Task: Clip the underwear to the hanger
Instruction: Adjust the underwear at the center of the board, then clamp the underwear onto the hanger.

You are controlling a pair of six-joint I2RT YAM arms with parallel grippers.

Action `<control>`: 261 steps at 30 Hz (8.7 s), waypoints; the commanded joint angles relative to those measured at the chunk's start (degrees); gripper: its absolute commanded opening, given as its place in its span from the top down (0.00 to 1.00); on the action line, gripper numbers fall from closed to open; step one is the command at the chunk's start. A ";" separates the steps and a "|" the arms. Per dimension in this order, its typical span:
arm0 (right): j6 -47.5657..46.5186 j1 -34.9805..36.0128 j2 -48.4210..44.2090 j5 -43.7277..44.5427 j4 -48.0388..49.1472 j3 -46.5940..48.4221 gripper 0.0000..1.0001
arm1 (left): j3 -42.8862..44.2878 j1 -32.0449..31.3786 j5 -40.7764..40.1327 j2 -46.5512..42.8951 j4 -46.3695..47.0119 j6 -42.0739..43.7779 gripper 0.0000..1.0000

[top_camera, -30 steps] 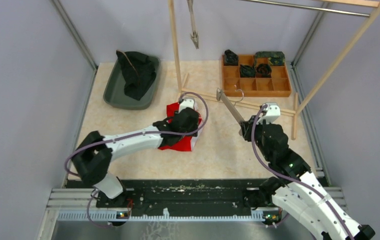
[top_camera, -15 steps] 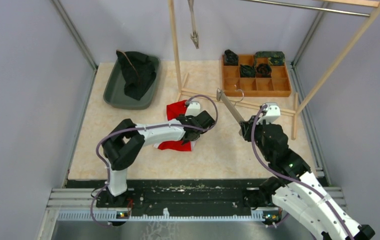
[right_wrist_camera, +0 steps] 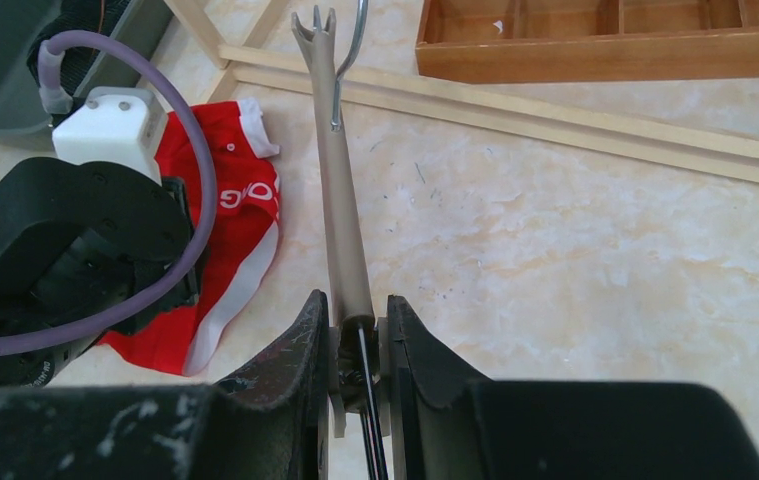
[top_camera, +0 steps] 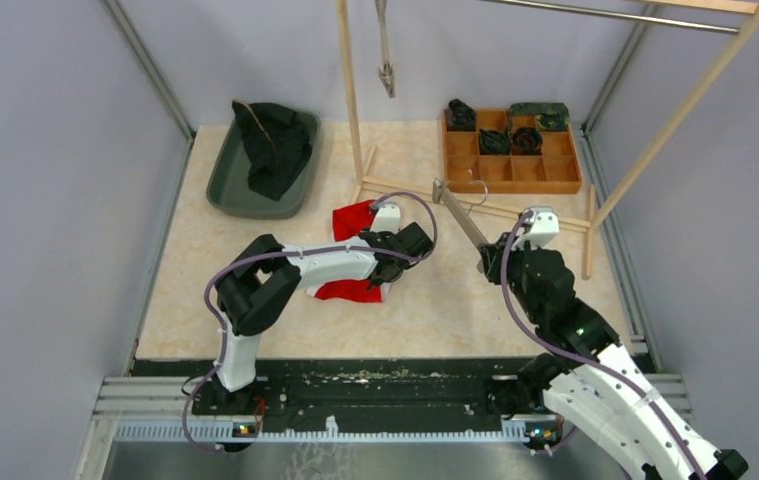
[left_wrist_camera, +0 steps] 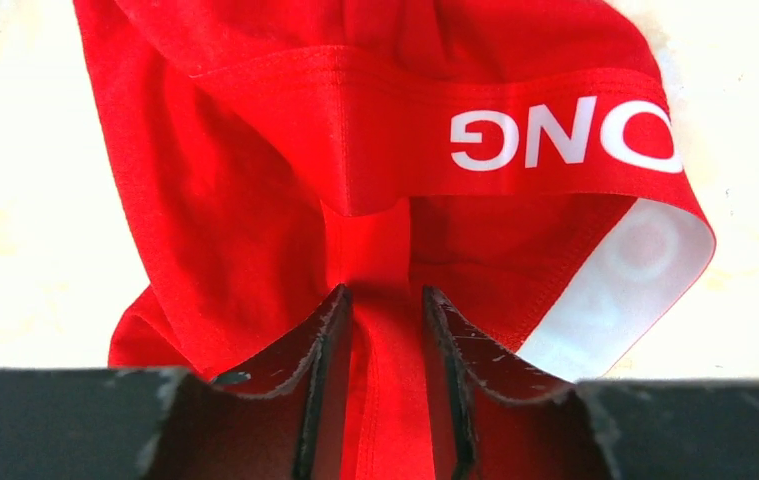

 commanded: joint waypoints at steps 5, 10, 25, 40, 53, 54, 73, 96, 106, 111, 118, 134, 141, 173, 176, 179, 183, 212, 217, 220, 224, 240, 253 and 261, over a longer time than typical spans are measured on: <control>0.18 0.00 -0.66 0.73 4.20 0.36 1.00 | 0.26 0.09 -1.70 -1.58 -0.01 0.11 0.99; 0.14 0.01 -0.67 0.74 4.29 0.27 1.00 | 0.49 -2.07 -4.27 -2.72 -0.93 0.25 1.00; 0.14 -0.05 -0.49 1.10 4.20 0.19 1.00 | 5.16 -12.19 -10.93 -1.83 -3.12 0.70 1.00; 0.20 -0.01 -0.94 1.35 3.74 0.51 1.00 | -1.79 -15.08 -7.34 -4.83 16.98 12.15 1.00; 0.84 -0.06 -1.64 2.49 3.15 0.53 1.00 | -8.34 -14.99 -4.18 -4.96 32.20 19.45 1.00; 1.01 -0.02 -1.80 2.95 3.07 0.48 1.00 | -8.35 -14.92 -4.61 -4.78 32.54 19.54 1.00; 2.18 -0.06 -4.07 5.75 1.67 0.97 1.00 | -12.13 -12.88 -6.16 -0.98 49.91 28.15 1.00; 2.57 -0.03 -5.09 6.58 1.58 0.58 1.00 | -13.77 -9.73 -0.55 1.40 58.84 31.91 0.32; 2.40 -0.06 -4.15 6.11 1.95 0.32 1.00 | -17.45 -9.84 -0.48 -11.74 60.96 36.03 0.09; 2.73 -0.07 -3.07 5.51 2.49 0.08 1.00 | -17.00 -9.89 3.10 -19.33 48.58 29.25 0.07; 2.99 -0.07 -2.98 4.62 2.28 -0.23 1.00 | -22.49 -9.23 15.83 -23.25 42.54 22.97 0.06; 3.46 -0.06 -3.30 3.42 2.85 -1.48 1.00 | -32.63 1.42 38.71 -24.59 51.63 22.12 0.05; 3.37 -0.05 -2.78 3.36 3.41 -1.79 1.00 | -32.31 1.43 41.77 -22.22 53.40 21.43 0.06; 3.54 -0.08 -3.05 4.27 3.46 -2.63 1.00 | -29.96 1.13 39.82 -7.63 55.80 13.07 0.33; 3.59 -0.03 -3.12 4.25 3.63 -2.83 1.00 | -30.41 0.33 38.37 -7.05 55.47 12.96 0.39; 3.63 -0.08 -2.99 4.07 3.78 -2.94 1.00 | -30.54 -1.23 35.48 -6.28 55.16 13.53 0.42; 3.71 -0.07 -2.95 4.10 3.77 -3.10 1.00 | -29.31 -4.51 26.68 -6.19 53.08 16.07 0.36; 3.54 -0.07 -3.51 4.66 3.20 -3.09 1.00 | -21.69 -13.44 4.18 4.04 43.15 19.48 0.49; 3.54 -0.03 -3.56 4.71 3.21 -3.18 1.00 | -23.63 -13.92 4.80 4.41 43.31 17.56 0.72; 3.54 -0.08 -3.55 4.77 3.25 -3.12 1.00 | -24.44 -13.92 4.87 3.66 43.09 16.98 0.83; 3.63 -0.05 -3.18 4.64 3.36 -3.18 1.00 | -27.22 -13.91 5.62 -1.69 44.21 17.78 0.96; 8.16 -0.08 -4.74 -0.35 7.25 -7.53 1.00 | -39.11 -10.59 15.78 -25.57 58.87 22.17 1.00; 22.10 -0.08 -7.10 -1.15 23.27 -17.53 1.00 | -44.18 0.50 24.54 -34.03 65.76 10.16 1.00; 25.50 -0.08 -9.42 -1.58 36.65 -24.41 1.00 | -45.23 2.75 29.02 -35.94 71.86 4.27 1.00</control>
